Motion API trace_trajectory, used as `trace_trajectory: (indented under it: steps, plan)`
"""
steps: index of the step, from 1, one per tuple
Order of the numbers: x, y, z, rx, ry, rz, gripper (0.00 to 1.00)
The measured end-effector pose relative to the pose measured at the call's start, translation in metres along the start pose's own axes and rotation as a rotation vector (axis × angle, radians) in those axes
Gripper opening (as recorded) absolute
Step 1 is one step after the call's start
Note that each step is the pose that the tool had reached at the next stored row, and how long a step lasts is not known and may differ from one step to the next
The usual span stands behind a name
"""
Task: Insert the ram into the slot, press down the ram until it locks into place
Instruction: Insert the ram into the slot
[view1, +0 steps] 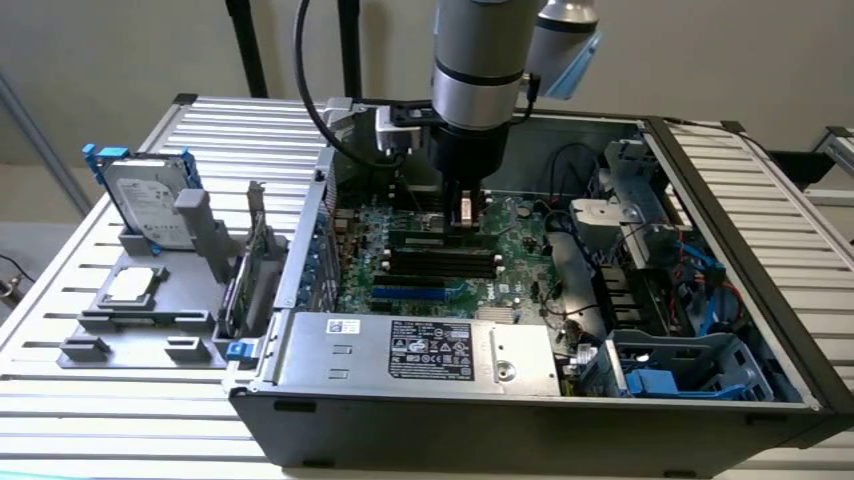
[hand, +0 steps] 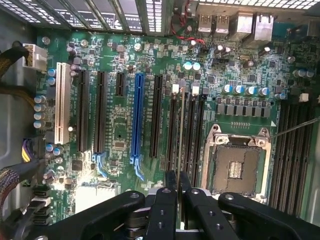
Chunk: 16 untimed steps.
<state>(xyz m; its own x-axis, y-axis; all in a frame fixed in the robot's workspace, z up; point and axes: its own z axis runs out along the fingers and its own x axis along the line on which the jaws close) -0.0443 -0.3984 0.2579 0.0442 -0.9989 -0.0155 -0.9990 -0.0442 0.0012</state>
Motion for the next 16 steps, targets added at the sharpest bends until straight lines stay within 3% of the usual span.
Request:
trace_trajectory:
  steps: [8,12,16]
  plan:
    - [0.0,-0.0022,0.012,-0.0045,-0.0002,-0.001,0.14]
    - [0.0,-0.0037,0.0137,-0.0115,0.0006,-0.001,0.14]
    - [0.0,-0.0037,0.014,-0.0116,0.0005,-0.001,0.14]
